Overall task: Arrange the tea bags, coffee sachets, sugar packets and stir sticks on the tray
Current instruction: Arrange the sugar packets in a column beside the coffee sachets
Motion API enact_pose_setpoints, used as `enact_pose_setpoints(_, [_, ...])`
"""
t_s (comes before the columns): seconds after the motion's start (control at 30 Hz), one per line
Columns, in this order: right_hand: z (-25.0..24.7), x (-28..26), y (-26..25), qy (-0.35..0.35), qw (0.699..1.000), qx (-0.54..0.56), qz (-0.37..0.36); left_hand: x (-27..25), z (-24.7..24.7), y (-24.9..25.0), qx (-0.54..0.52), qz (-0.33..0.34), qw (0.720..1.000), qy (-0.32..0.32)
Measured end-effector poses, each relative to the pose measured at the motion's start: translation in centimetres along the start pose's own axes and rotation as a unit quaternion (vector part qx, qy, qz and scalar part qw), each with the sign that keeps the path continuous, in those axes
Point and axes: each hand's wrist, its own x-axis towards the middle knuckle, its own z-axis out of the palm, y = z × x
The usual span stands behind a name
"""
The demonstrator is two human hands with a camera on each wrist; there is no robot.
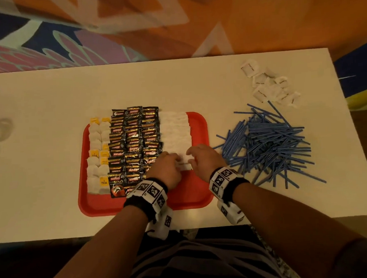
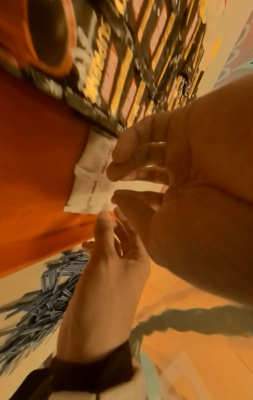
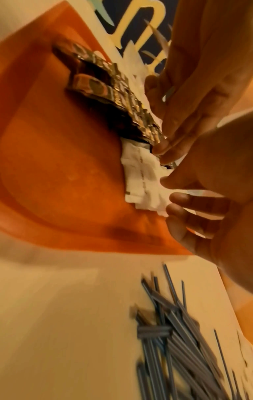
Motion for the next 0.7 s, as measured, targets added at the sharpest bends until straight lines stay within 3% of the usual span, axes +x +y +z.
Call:
enact_pose_setpoints(0.13, [-2.8,-0.8,2.1,0.000,1.000,0.008,0.017,1.6,-1.1,4.3,-0.017,0.022,0.998,0.050])
enact_pose_setpoints(0.37, [-7.8,-2.9,8.8,0.025,0.995,0.051,0.081,7.8,-2.0,14.1,0.050,0.120,0.991,0.040])
enact_pose_setpoints(0.7, [-12.1,-3.1,17.7,0.052,0.989,0.075,0.120,20.0,-2.5,26.0,0.155,0.132,0.979,0.022])
